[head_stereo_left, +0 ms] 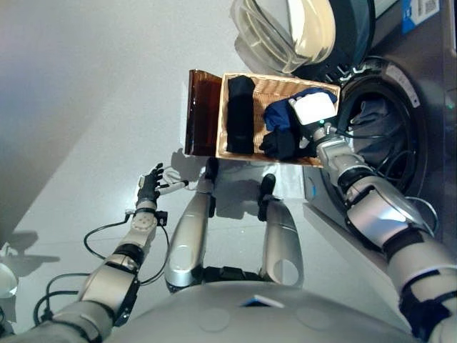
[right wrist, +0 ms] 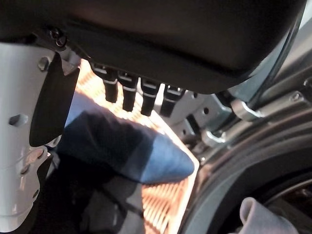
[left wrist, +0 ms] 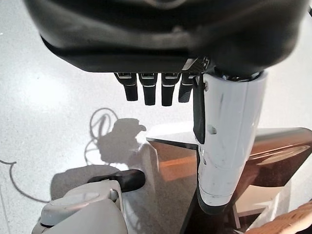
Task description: Pick up the clothes and place them into the washing machine
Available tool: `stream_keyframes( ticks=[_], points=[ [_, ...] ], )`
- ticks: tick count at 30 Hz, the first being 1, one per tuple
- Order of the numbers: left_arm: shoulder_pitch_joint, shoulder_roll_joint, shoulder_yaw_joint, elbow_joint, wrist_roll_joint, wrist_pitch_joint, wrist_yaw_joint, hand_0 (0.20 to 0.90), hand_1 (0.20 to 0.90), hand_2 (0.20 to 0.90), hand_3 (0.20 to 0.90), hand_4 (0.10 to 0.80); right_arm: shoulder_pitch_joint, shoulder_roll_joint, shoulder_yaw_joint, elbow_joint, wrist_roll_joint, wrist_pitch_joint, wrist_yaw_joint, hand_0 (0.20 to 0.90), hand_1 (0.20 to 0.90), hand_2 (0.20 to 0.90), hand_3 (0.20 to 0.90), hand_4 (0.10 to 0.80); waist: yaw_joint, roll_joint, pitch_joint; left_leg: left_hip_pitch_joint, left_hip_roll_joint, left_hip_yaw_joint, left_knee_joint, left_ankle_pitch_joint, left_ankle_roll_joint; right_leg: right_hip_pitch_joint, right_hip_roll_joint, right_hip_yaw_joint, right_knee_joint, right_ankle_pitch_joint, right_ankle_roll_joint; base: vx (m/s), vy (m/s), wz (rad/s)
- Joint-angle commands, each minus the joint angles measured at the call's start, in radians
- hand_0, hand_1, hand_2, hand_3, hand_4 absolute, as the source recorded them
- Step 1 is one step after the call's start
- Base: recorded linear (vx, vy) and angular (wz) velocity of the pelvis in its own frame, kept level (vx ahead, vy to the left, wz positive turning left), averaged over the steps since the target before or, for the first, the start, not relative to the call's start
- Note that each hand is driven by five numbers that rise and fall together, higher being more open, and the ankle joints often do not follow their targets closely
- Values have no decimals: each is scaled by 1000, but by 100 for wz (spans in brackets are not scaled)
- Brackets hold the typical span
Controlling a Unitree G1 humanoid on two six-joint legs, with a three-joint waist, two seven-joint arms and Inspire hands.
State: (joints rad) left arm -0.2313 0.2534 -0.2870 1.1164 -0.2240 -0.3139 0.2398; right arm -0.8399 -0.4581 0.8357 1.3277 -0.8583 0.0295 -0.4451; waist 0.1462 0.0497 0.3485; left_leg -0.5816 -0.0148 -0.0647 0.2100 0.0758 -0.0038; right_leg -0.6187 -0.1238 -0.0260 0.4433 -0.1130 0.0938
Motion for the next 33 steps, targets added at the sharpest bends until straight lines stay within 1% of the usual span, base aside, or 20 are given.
stream_keyframes(
  ticks=[1,9,25,33],
  points=[
    [-7,34,-1,3,-19,-45,30,900,900,900,900,800,-84,-59,30,4,-8,43,-71,900,900,900,900,800,10,20,-31,-54,-36,1,76,-61,-39,6,24,-6,-131,130,-52,-7,-15,6],
    [-3,39,-3,-10,-25,-47,43,900,900,900,900,800,-111,-56,31,0,8,46,-73,900,900,900,900,800,8,34,-16,-79,-35,-4,89,-60,-42,-23,27,-12,-96,117,-57,-5,-16,4],
    [11,49,18,-39,-45,-55,53,900,900,900,900,800,-153,-54,43,-11,40,45,-71,900,900,900,900,800,6,54,-10,-108,-39,-11,93,-55,-45,-59,27,-20,-67,100,-63,0,-2,1],
    [16,54,28,-42,-58,-63,58,900,900,900,900,800,-174,-59,50,-20,60,42,-70,900,900,900,900,800,4,61,-4,-146,-38,-13,110,-52,-47,-98,29,-26,-33,88,-67,-3,-2,1]
  ],
)
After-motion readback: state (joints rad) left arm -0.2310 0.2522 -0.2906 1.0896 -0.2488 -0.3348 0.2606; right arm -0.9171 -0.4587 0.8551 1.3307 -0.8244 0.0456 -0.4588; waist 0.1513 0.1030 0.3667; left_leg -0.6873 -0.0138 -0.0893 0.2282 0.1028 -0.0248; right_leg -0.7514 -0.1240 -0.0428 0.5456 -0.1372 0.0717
